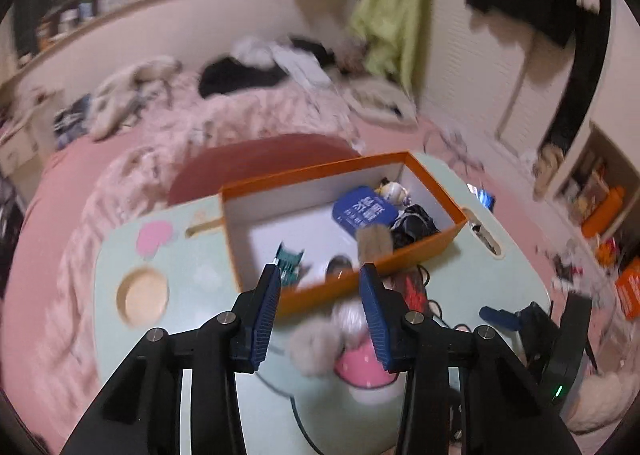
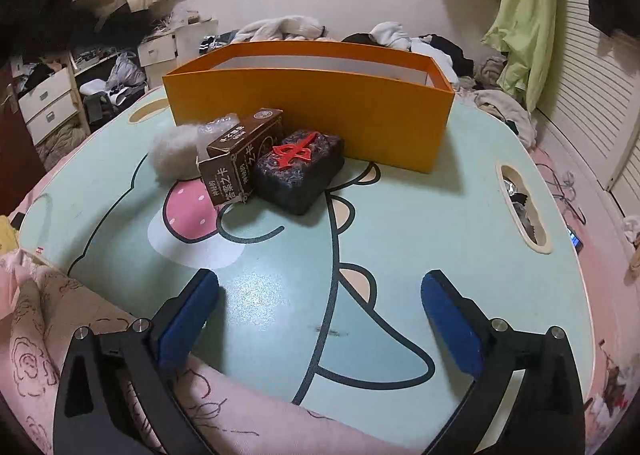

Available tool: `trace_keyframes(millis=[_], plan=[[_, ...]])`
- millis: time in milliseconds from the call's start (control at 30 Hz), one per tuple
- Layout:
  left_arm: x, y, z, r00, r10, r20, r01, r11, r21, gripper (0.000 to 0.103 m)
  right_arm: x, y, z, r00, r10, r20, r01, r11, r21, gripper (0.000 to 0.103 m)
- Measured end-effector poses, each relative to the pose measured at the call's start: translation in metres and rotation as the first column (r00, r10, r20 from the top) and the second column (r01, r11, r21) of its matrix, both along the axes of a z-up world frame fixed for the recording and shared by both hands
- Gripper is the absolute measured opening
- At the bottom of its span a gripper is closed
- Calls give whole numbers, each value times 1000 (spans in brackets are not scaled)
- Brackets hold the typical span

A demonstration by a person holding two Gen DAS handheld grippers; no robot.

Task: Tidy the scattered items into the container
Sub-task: 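Grasp the green toy car inside the box with the left gripper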

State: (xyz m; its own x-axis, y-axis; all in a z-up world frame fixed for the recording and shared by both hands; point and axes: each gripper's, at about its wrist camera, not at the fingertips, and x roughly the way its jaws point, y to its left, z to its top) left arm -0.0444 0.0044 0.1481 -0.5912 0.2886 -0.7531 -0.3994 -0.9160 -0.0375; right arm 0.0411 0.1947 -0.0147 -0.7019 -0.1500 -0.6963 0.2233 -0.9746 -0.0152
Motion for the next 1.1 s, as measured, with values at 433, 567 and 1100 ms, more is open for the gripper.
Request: trace_keyframes(millis=[433, 567, 1100], plan=[[-133, 56, -96, 900, 112, 421, 75, 913, -402, 40, 18, 11, 8, 1000, 0, -10, -1, 1000, -8, 102], [-134, 59, -106, 901, 114, 419, 93, 892, -443, 26, 22, 15, 8, 1000, 3, -11, -3, 1000, -7, 102], [-49, -14, 6, 1000, 15, 18, -17, 988, 156, 24, 24, 14, 9, 1000, 2, -10, -2, 1000, -10, 102]])
